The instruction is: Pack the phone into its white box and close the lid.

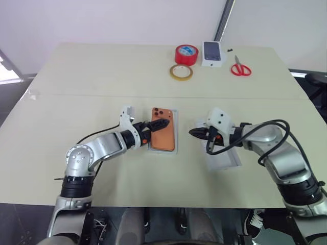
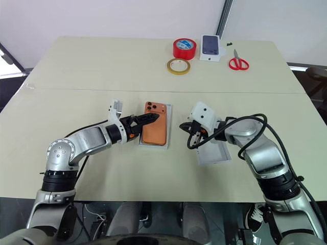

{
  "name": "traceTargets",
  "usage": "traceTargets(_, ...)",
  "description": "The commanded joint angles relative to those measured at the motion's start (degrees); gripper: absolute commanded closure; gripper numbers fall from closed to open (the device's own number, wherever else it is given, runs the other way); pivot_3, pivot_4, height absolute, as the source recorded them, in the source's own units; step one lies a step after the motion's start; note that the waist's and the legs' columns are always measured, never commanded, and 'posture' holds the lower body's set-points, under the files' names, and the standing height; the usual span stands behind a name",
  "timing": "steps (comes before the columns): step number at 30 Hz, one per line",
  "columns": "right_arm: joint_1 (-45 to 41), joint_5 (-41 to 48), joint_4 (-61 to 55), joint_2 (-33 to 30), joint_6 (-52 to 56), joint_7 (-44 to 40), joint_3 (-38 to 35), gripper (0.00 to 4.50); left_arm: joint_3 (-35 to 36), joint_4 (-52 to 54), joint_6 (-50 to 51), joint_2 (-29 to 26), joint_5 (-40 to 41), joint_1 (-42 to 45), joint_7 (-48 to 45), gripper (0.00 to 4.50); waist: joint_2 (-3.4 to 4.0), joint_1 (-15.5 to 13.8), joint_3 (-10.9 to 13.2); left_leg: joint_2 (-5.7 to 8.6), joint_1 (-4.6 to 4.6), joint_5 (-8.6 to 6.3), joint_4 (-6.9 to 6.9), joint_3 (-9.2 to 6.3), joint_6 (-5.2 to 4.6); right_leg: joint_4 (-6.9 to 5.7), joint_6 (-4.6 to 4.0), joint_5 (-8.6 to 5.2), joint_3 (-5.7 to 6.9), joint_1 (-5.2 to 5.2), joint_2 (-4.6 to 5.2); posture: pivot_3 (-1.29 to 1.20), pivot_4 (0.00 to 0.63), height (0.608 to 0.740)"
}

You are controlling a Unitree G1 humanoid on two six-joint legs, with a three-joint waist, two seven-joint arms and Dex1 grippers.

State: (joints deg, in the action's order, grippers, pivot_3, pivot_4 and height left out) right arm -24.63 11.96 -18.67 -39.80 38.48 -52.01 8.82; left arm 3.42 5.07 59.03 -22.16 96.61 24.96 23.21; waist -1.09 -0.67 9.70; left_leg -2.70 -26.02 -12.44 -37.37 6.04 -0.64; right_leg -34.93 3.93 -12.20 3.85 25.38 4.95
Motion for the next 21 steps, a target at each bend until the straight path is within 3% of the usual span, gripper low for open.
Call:
traceTargets(1, -2.08, -0.39, -0.43, -0.63, -0.46, 0.36, 0.04, 4.5, -0.23, 4.78, 2.6, -4.09, -2.54, 2.35, -2.77, 0.04, -0.01, -0.01, 0.01, -0.01, 0.02, 0.01, 0.0, -0.01, 0.01, -0.02, 0.0, 0.0, 0.0, -0.01, -0.01, 0.0, 0.15, 0.74)
traceTargets(11, -6.06, -4.41, 2.62, -0.15, 0.94, 2.69, 3.6, 4.5, 0.94, 7.12, 3.35, -10.76, -12.91, 5.24, -8.93, 0.04, -0.01, -0.02, 0.01, 0.0, 0.05, 0.0, 0.01, 0.02, 0.03, -0.03, 0.0, -0.01, -0.02, 0.0, 0.05, 0.0, 0.15, 0.74)
traceTargets(14, -9.06, -6.31, 4.29, 1.83, 3.8, 4.85, 6.07, 4.5, -1.99, 7.54, 1.69, -14.51, -24.69, 4.87, -12.57, 0.94, 0.0, 0.16, 0.01, -0.01, 0.06, 0.02, 0.02, 0.02, 0.05, -0.07, 0.0, -0.01, -0.01, 0.01, 0.02, 0.0, 0.15, 0.74)
traceTargets(17, -11.22, -8.87, 5.57, 3.05, 4.91, 6.16, 9.49, 4.5, -7.16, 7.78, -0.03, -17.22, -35.41, 4.03, -17.98, 2.36, 0.01, 0.24, 0.02, 0.0, 0.12, 0.03, 0.1, 0.07, 0.1, -0.09, -0.01, -0.01, -0.03, 0.03, -0.04, 0.0, 0.15, 0.74)
traceTargets(20, -12.48, -11.35, 5.83, 4.08, 4.35, 7.48, 11.89, 4.5, -8.61, 7.36, -1.43, -16.35, -40.6, 2.89, -22.14, 3.92, 0.02, -0.03, 0.02, -0.04, 0.1, 0.04, 0.18, 0.06, 0.13, -0.08, 0.0, -0.01, -0.02, 0.07, -0.01, 0.0, 0.15, 0.74)
traceTargets(21, -13.0, -11.69, 5.81, 4.71, 4.12, 7.89, 12.09, 4.5, -8.31, 7.19, -1.65, -15.73, -41.73, 2.44, -23.11, 3.92, 0.02, -0.03, 0.02, -0.03, 0.06, 0.03, 0.19, 0.08, 0.14, -0.07, 0.0, -0.02, -0.03, 0.12, 0.05, 0.0, 0.15, 0.74)
